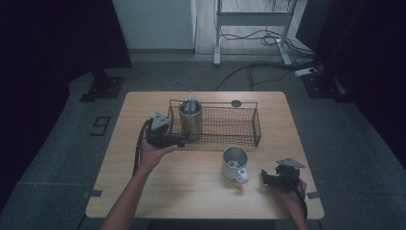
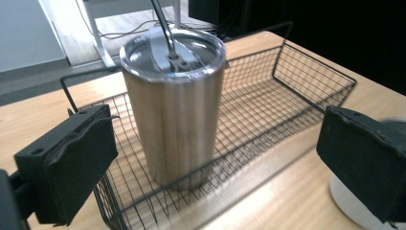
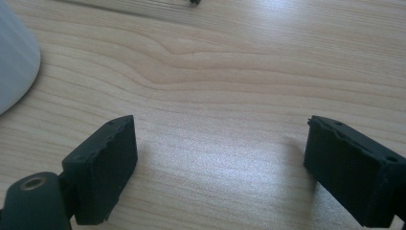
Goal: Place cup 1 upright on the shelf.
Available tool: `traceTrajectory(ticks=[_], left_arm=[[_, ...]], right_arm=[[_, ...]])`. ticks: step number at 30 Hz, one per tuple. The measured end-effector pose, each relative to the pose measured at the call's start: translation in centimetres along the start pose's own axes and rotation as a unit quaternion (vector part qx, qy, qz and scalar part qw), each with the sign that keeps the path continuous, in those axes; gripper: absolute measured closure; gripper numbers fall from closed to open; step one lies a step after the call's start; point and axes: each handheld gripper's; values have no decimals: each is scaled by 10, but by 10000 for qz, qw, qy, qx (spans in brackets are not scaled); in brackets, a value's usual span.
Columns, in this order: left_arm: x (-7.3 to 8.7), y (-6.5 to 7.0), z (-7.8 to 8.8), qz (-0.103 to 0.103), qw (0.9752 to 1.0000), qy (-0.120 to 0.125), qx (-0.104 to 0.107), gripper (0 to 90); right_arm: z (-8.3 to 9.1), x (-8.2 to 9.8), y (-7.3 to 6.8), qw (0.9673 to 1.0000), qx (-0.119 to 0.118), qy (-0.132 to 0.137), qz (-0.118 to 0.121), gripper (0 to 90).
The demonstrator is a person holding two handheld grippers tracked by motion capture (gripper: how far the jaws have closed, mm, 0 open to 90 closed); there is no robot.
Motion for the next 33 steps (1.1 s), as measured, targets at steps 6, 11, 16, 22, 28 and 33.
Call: traceTrajectory(ticks=[6,11,16,22,28,33], left_arm=[[20,8,13,82,9998,-101,143,6],[34,10,15,218,9992,-176,268,9],[48,13,18,281,9987,-284,323,11],[72,21,18,394,9971,-453,476,16],[93,28,17,362,9959,-652,519,17],[105,28,15,535,9941,-783,535,21]], right_arm=[[0,0,0,10000,-5,-3,5,109],[0,0,0,10000,-8,-3,6,110],[0,0,0,10000,-8,-2,6,110],[0,0,0,10000,-9,-2,5,110],[0,0,0,10000,-8,-2,6,110],[0,0,0,10000,-8,-2,6,110]])
Point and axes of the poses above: each handheld gripper's, and its own axes: z roughly backward along the jaws, x roughly out of its underside, y roughly to its right, and after that the axes turned 1 degree about -z, right-handed
